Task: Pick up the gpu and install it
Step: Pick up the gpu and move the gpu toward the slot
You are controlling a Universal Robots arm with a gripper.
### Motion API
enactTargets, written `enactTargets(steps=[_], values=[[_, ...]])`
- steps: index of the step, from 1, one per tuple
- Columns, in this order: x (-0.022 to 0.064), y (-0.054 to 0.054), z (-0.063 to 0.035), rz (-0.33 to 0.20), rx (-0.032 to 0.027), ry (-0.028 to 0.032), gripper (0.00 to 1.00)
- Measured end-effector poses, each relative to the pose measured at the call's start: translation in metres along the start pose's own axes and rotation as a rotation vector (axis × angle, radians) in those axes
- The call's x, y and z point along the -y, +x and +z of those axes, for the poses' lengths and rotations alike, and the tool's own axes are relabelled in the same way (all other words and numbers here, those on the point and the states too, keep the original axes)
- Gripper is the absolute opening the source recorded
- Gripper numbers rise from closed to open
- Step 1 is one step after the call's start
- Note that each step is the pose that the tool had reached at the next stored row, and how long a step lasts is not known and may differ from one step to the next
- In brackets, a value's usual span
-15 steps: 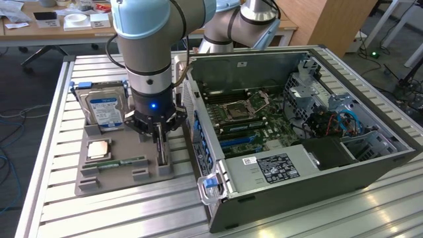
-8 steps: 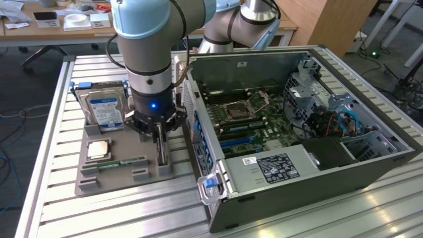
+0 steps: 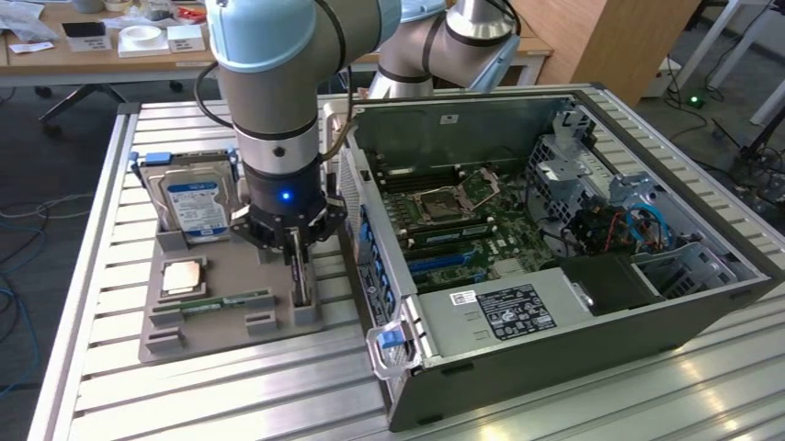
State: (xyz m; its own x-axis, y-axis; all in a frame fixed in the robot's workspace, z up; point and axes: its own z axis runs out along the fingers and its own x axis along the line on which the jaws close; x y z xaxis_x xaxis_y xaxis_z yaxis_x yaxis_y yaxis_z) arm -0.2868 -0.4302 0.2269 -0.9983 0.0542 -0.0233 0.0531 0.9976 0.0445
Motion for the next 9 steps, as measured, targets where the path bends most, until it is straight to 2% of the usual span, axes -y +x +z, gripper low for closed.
enactTargets(steps=[7, 8, 9], values=[[-0.0001, 0.000, -0.0022, 0.000, 0.0003, -0.0002, 0.27], [-0.0002, 0.000, -0.0040, 0.000, 0.0000, 0.0000, 0.27], [-0.0007, 0.000, -0.0149, 0.000, 0.0001, -0.0007, 0.27]])
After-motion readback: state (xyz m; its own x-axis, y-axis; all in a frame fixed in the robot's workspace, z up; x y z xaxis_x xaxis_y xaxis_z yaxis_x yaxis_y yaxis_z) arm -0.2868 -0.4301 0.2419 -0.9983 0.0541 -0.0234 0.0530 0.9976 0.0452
